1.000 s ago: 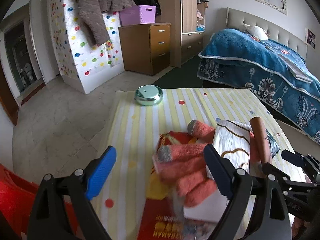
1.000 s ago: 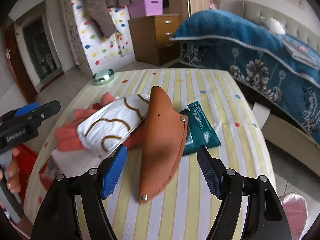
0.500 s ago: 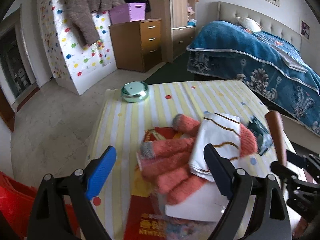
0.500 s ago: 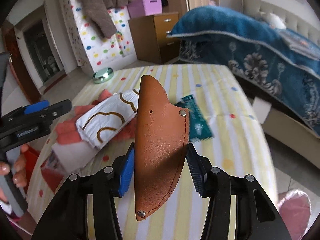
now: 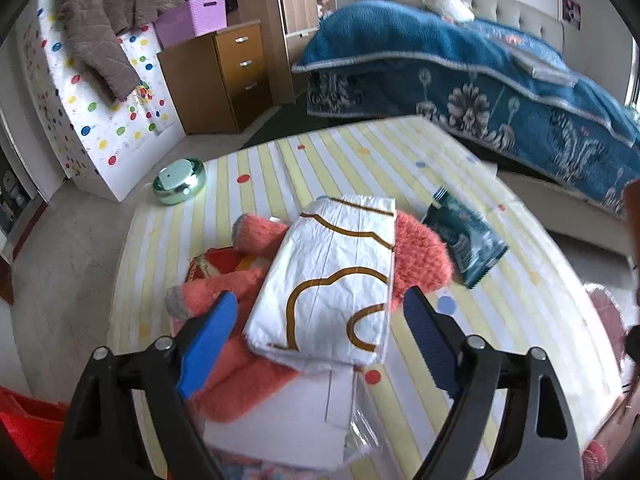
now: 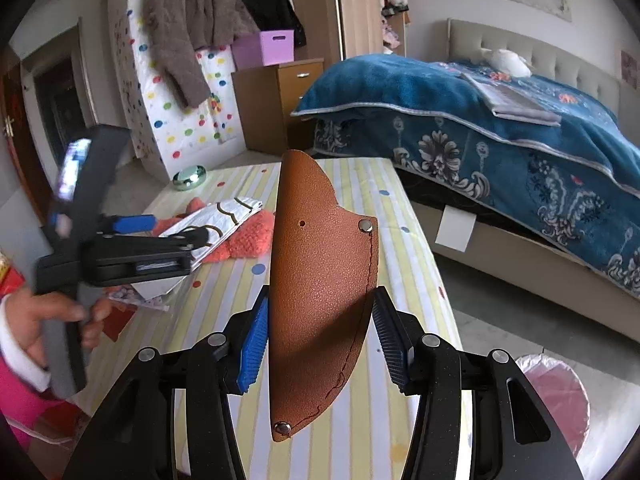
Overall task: Collect trash
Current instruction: 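Grasp the white wrapper with the left gripper while the right gripper holds the sheath, then carry the sheath and wrapper to the pink bin and release both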
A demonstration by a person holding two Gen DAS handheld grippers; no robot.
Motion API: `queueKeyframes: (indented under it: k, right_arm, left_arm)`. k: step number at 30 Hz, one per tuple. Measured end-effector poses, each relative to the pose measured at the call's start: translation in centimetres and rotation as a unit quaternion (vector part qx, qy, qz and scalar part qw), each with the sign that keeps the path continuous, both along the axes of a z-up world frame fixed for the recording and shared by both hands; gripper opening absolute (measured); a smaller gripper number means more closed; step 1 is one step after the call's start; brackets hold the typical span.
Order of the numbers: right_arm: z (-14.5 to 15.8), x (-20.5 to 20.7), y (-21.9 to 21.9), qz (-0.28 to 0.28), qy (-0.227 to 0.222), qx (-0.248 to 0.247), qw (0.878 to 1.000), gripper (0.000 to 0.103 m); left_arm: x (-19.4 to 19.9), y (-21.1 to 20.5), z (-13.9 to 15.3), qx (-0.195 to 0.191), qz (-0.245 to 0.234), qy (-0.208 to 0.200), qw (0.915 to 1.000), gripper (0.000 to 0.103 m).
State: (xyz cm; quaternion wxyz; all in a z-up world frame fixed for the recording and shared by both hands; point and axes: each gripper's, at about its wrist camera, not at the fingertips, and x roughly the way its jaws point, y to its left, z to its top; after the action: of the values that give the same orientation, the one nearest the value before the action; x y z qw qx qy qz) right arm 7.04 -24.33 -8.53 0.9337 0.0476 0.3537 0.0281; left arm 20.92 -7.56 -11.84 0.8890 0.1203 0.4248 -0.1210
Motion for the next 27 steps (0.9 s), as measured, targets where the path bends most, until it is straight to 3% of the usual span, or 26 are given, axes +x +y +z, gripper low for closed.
queueKeyframes:
  k: [3,7,10,14,15,21,27]
  right_arm:
    - [0.0,-0.2,-0.5,0.003,0.001,0.004,1.000,0.050]
    - [-0.1,-0.5,-0.7,0.005,0.004,0.009,1.000,0.051]
    - [-0.1,-0.7,-0.5,0.008,0.003,0.012,1.000,0.051]
    - [0.1,-1.4,-0.1,0.011,-0.008,0.012,1.000,0.051]
    - [0.2,-1.4,-0.1,0.012,-0.010,0.011,1.000,0.051]
    - [1.6,-2.6,0.1,0.010,-0.031,0.013,0.999,0.051]
    - [2.8,-4.7,-0.3,0.004,-0.044,0.014,0.999,0.051]
  left_arm:
    - [0.9,-0.4,-1.2,0.016,-0.005,0.022,0.9996,0.075]
    - [0.6,-0.2,-1.2,0.016,-0.009,0.020,0.9996,0.065]
    - [0.3,0.4,-0.8,0.006,-0.013,0.017,0.9998,0.044]
    - [-0.1,1.3,0.6,-0.019,-0.014,0.005,0.9997,0.008]
    - [-0.4,1.7,1.4,-0.029,-0.014,-0.007,0.9994,0.005]
    - [-3.4,3.2,7.1,-0.083,-0.023,-0.066,0.9941,0.003]
    - [-8.3,1.4,9.4,-0.104,-0.058,-0.089,0.9889,0.003]
